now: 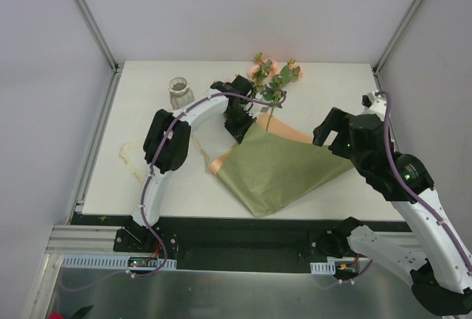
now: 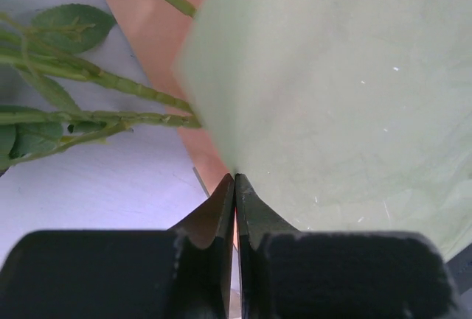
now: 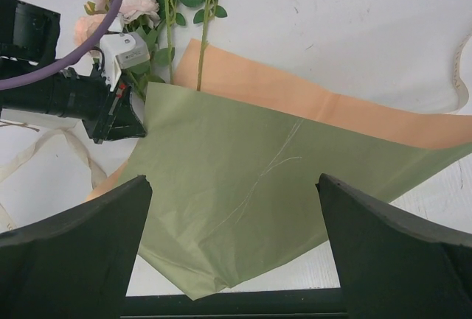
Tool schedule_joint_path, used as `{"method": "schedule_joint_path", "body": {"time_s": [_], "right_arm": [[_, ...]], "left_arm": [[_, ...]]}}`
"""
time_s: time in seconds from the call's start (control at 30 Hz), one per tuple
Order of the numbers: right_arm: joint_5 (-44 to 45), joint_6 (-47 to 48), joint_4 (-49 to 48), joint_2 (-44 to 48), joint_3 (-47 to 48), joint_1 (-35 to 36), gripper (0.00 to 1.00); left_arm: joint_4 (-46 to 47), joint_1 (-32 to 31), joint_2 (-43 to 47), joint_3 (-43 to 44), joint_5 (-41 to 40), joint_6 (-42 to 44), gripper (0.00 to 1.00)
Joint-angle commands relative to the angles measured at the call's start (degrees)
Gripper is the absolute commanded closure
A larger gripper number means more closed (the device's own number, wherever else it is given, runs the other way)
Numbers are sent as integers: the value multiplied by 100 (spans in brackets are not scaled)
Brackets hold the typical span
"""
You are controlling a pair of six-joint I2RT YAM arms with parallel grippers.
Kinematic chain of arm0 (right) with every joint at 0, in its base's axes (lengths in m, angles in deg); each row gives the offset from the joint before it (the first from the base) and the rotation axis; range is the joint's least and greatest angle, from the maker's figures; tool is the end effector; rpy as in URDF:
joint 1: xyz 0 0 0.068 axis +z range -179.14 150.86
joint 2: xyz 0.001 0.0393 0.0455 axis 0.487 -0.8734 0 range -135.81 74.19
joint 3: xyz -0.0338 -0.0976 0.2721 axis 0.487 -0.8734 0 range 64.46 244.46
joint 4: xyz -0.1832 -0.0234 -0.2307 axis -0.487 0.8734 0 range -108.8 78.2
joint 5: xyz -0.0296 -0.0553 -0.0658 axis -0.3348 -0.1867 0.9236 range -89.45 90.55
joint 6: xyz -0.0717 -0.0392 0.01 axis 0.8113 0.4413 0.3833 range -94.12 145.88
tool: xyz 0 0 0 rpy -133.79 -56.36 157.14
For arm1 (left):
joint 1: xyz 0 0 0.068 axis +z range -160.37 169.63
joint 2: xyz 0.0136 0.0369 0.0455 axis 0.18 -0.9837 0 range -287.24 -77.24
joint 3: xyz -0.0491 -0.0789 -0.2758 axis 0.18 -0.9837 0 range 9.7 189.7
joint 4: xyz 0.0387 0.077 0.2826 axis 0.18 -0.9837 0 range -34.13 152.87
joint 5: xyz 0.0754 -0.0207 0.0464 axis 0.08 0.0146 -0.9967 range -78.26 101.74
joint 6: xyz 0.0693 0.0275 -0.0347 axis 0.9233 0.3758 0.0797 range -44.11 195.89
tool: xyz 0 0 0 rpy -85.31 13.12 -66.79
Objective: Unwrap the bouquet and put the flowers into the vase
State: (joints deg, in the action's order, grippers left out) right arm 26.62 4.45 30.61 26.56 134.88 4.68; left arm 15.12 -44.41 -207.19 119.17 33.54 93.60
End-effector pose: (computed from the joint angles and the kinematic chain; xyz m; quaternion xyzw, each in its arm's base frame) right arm 0.1746 0.0790 0.4246 0.0283 0.8369 0.0673 0.5424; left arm 0.4308 -0.3232 0.1577 0.4530 0.8520 -0.2101 0.1572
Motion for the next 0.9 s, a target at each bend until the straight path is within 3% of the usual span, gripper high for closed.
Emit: {"method": "schedule_joint_path", "body": {"time_s": [0.0, 0.27, 0.43, 0.6, 0.87], "right_arm": [[-75, 112, -203, -26, 297, -25, 0], [249, 288, -19, -106, 640, -51, 0], [145, 482, -1, -140, 860, -542, 3], [-706, 710, -36, -561, 1150, -1263, 8], [-2234, 869, -711, -1722, 1125, -1475, 12]], "left_arm": [[-121, -23, 856, 101, 96, -110, 100], [-279, -401, 1824, -180, 474, -172, 100], [-446, -858, 2481, -487, 658, -181, 100], [-831, -1552, 3238, -716, 720, -128, 100], [-2009, -2808, 3687, -454, 1027, 364, 100]]}}
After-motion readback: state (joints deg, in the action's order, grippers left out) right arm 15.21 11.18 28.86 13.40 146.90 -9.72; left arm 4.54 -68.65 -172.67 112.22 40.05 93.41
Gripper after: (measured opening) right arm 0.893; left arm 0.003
